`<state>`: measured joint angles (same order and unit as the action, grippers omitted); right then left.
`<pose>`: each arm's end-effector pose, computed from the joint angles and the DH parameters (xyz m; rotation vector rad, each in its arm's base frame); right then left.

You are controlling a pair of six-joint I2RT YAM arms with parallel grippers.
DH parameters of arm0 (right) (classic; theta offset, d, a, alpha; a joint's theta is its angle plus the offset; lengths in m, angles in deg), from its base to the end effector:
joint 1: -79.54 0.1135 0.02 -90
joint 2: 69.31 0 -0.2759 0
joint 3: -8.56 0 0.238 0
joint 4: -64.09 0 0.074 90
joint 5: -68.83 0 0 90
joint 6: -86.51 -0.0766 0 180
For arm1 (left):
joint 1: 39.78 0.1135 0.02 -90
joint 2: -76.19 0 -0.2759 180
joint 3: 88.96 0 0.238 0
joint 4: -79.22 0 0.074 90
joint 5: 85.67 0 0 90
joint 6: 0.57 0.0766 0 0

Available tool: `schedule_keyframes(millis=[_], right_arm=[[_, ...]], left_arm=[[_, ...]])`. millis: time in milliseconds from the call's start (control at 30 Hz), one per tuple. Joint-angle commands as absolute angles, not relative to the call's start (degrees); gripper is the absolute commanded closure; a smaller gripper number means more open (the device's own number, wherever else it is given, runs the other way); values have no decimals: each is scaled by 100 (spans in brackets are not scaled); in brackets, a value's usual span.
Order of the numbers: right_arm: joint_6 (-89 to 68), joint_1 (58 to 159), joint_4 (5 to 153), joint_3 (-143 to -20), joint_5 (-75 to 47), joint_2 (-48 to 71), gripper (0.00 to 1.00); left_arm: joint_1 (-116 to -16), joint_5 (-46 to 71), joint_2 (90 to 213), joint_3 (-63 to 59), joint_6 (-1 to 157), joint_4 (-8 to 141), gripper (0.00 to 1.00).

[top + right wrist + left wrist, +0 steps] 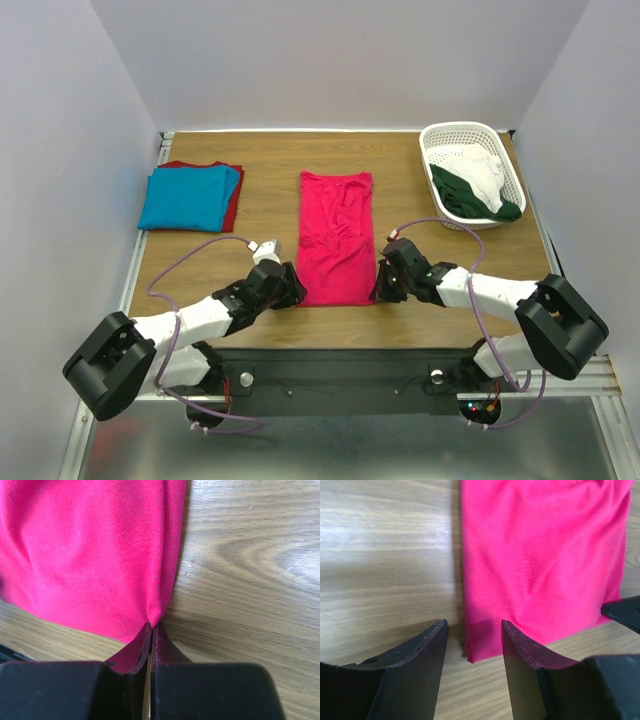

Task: Fold and stack the t-shirts
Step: Fold the tshirt

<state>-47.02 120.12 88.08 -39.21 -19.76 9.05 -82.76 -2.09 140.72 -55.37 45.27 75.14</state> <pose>0.1936 0.1683 0.1399 0.0575 2.6366 0.5882 0.1730 -0.1495 0.1541 -0.0898 2.2736 -0.7233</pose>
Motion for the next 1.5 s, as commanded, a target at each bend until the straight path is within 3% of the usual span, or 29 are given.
schedule_keyframes(millis=[0, 333, 433, 533, 1133, 1467], right_arm=[[-4664, 12068, 9038, -3997, -2082, 979, 99], [-4656, 12076, 9038, -3988, -2082, 873, 100], [-4621, 12068, 9047, -3953, -2082, 760, 100], [-4585, 12076, 9064, -3935, -2082, 584, 100], [-4672, 12418, 10953, -3864, -1335, -1068, 100], [-4946, 12736, 11736, -4487, -1589, -1877, 100]], left_arm=[[-8504, -130, 13991, -5774, 4320, 7261, 42], [-8592, -314, 14070, -5845, 4162, 7182, 67], [-8618, -349, 14140, -5801, 4162, 7173, 79], [-8706, -350, 14167, -5748, 4214, 7191, 99], [-9391, 1196, 12928, -5669, 4356, 6804, 100], [-9822, 673, 11330, -5511, 3477, 6322, 100]])
